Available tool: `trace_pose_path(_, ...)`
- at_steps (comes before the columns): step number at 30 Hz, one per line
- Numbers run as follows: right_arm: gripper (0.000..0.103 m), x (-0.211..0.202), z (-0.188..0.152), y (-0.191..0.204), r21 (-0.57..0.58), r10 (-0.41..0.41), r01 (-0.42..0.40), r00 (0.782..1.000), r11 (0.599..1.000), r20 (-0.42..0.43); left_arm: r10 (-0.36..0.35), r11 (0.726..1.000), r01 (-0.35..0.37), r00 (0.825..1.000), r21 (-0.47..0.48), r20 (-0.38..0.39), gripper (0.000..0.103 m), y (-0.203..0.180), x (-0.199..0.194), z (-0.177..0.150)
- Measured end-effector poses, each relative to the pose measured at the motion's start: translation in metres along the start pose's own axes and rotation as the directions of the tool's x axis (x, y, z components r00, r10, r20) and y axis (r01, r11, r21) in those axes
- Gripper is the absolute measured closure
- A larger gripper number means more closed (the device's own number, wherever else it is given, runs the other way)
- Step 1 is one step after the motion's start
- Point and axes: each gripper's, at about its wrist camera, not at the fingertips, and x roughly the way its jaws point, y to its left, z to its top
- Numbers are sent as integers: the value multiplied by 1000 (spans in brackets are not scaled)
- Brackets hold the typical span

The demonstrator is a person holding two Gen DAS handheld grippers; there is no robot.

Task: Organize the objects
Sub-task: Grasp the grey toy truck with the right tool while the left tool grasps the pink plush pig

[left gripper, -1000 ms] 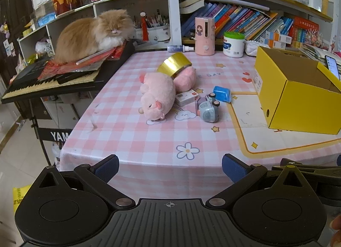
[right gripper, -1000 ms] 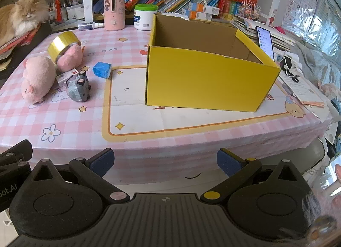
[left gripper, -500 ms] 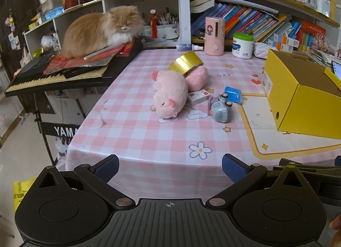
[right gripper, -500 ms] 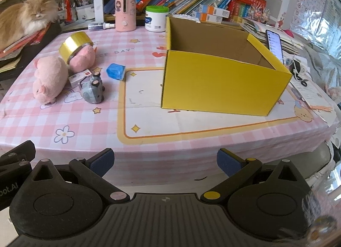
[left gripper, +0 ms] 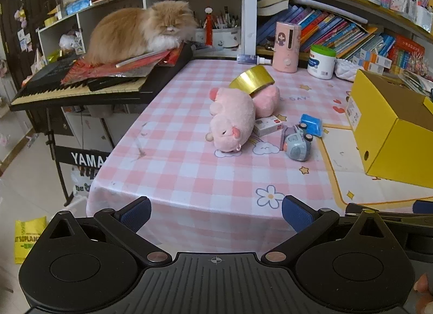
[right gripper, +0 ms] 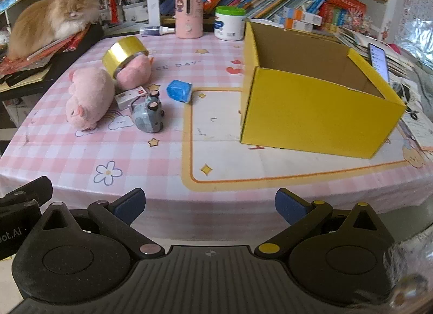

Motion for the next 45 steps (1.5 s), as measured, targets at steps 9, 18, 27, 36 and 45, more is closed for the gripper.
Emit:
trace_pose_path(9,9,22,15,7,-30,94,-94,996,995,-6,36,999,-36,999,-32,0,0,6,18,13)
trace_pose_path(18,34,49,39,20,-102,209,-210,978,972,-19,60,995,-60,998,-76,-8,0,9,42,29)
trace_pose_path(27,37,86,68,28,-152,253,-256,967,955,-38,49,990,-51,999,-130,-15,0,11,73,52)
trace_pose_path(36,42,127,91,43,-196,286,-296,955,935,-81,42,985,-44,999,-166,-15,0,12,98,73)
trace_pose_path(45,54,152,104,52,-246,323,-345,938,906,-126,30,994,-32,999,-107,-27,0,-1,132,97)
